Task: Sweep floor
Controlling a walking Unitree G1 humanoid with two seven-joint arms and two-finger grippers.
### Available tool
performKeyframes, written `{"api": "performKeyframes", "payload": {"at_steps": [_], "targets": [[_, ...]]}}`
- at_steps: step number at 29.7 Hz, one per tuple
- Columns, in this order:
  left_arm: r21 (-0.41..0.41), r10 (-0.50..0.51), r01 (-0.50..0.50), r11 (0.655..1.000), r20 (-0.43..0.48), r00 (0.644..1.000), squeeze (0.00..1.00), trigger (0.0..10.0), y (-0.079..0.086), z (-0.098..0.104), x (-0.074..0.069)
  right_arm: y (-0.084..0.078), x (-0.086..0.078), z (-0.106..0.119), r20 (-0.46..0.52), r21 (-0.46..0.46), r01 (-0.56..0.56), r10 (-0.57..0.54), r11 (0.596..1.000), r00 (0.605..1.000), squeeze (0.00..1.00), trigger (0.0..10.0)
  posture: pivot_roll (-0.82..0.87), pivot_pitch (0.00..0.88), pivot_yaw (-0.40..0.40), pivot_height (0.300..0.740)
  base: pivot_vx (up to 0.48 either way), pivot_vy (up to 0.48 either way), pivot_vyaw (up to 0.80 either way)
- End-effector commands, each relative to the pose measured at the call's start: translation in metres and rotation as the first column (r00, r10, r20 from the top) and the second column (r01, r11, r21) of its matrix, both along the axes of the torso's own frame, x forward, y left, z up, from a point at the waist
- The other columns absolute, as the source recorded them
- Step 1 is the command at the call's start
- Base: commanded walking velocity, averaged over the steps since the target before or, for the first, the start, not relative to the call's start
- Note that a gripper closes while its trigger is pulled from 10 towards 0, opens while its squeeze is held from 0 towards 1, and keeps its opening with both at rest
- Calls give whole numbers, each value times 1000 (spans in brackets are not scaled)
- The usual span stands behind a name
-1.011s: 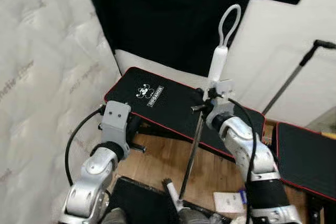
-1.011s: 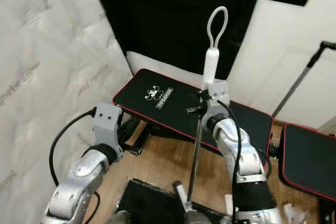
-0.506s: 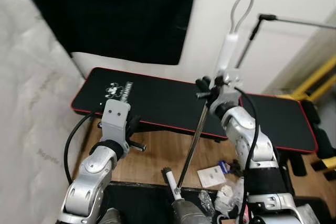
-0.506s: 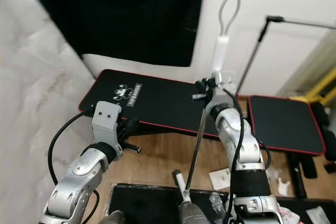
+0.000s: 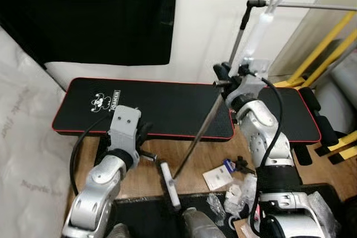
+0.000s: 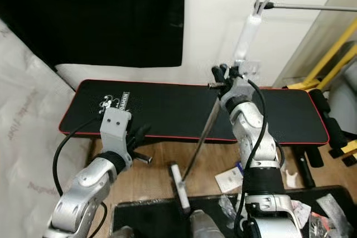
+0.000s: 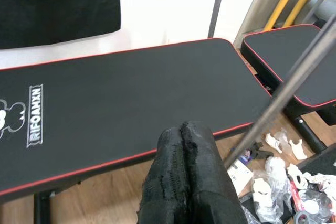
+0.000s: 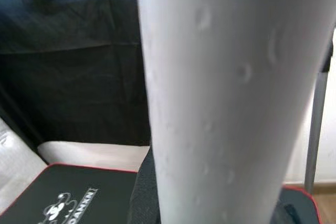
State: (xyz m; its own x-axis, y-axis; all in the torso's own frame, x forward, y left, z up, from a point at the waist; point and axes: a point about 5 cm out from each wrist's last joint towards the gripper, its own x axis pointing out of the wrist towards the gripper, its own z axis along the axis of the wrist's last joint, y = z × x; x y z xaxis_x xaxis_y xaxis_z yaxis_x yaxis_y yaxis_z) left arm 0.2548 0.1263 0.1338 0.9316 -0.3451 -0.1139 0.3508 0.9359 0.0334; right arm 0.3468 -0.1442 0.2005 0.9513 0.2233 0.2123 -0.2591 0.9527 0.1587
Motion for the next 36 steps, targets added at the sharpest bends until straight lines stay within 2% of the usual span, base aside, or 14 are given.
{"api": "performKeyframes", "payload": {"at_steps": [1,4,17,20,28,31,36], "targets": [[0,-33,33,999,-26,999,0,10000,-1,-4,-4,-3,1,4,30,-26,7,-7,1000,1000,0,10000,-20,208,-114,740,0,0,-800],[-5,-37,37,999,-31,999,0,10000,-2,-4,-6,1,2,6,49,-61,-21,24,998,999,0,10000,-22,212,-114,740,0,0,-800],[-21,-36,36,999,-32,999,0,10000,-6,-2,-8,12,1,3,47,-86,-94,98,992,994,0,10000,-35,218,-135,740,0,0,-800],[-22,-39,39,999,-33,999,0,10000,-6,-2,-8,14,1,1,44,-69,-107,110,992,993,0,10000,-33,218,-130,740,0,0,-800],[-22,-40,39,999,-34,999,0,10000,-6,-2,-8,19,-1,-2,26,-90,-151,154,984,988,0,10000,-34,217,-130,740,0,0,-50],[-23,-37,36,999,-31,999,0,10000,-6,-1,-7,26,-2,-6,5,-148,-206,209,967,978,0,10000,-31,218,-137,740,0,0,0],[-26,-34,33,999,-28,999,0,10000,-7,0,-8,32,-2,-6,8,-158,-249,254,955,967,0,10000,-29,222,-140,740,0,0,0]]}}
